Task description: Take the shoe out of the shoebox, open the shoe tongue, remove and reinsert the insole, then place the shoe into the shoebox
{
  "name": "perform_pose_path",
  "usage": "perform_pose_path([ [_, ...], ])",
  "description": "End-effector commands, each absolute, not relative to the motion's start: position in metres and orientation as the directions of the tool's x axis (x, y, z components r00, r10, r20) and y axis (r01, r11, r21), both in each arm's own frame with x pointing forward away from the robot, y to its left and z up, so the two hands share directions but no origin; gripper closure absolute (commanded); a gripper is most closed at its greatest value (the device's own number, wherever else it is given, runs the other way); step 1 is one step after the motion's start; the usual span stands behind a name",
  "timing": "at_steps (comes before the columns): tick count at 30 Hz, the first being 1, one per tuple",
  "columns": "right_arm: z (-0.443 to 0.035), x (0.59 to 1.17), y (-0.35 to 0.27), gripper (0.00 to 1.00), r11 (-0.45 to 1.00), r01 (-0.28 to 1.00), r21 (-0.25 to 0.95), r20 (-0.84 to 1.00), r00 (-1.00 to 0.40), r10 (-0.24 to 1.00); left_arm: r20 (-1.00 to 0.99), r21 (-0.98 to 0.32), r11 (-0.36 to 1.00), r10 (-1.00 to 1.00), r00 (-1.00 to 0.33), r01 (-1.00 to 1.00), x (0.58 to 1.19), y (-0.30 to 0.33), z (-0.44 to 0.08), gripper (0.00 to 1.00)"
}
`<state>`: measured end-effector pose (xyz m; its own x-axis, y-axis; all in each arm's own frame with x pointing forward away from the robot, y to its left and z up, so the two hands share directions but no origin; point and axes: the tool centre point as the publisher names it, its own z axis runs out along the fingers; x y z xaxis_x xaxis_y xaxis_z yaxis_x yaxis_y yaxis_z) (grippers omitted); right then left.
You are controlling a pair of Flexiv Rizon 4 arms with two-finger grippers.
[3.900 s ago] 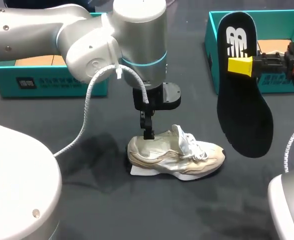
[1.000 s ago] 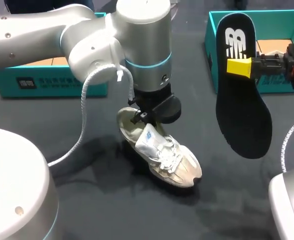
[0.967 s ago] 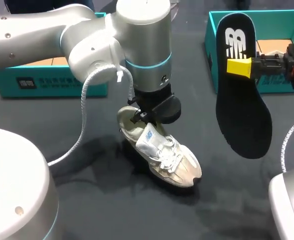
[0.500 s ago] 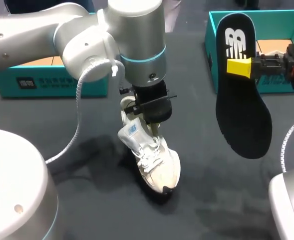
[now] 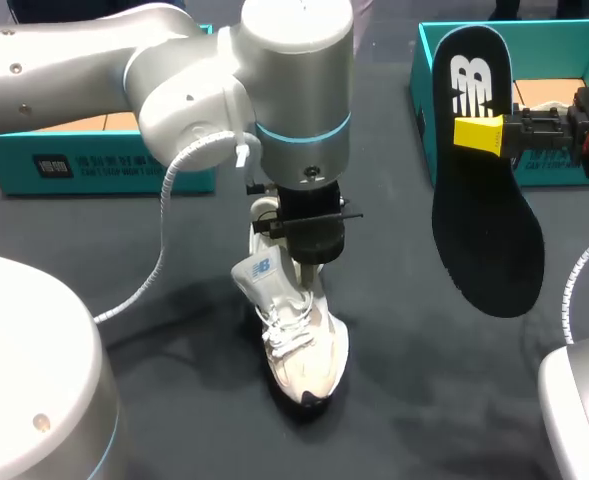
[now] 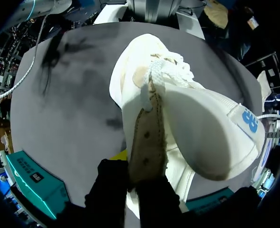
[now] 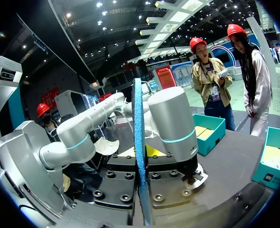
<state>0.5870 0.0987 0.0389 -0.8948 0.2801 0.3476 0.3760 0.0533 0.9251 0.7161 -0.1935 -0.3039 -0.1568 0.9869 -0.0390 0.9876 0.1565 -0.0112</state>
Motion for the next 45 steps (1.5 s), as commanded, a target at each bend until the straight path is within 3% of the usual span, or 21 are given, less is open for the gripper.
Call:
perform_pose_path([
  [1,0.041,0.586,0.105,1.0,0.054,0.378,0.924,0.348,-0.893,0.286,-0.021,-0.015,0.135,0.991,-0.135,0.991,0.718,-0.203,-0.315,1.0],
  [45,0.041,0.586,0.105,1.0,0.054,0.378,0.924,0.348,-0.893,0.286,0.079,-0.087,0.025,0.997,-0.019,0.996,0.721,-0.23,-0.389,1.0],
])
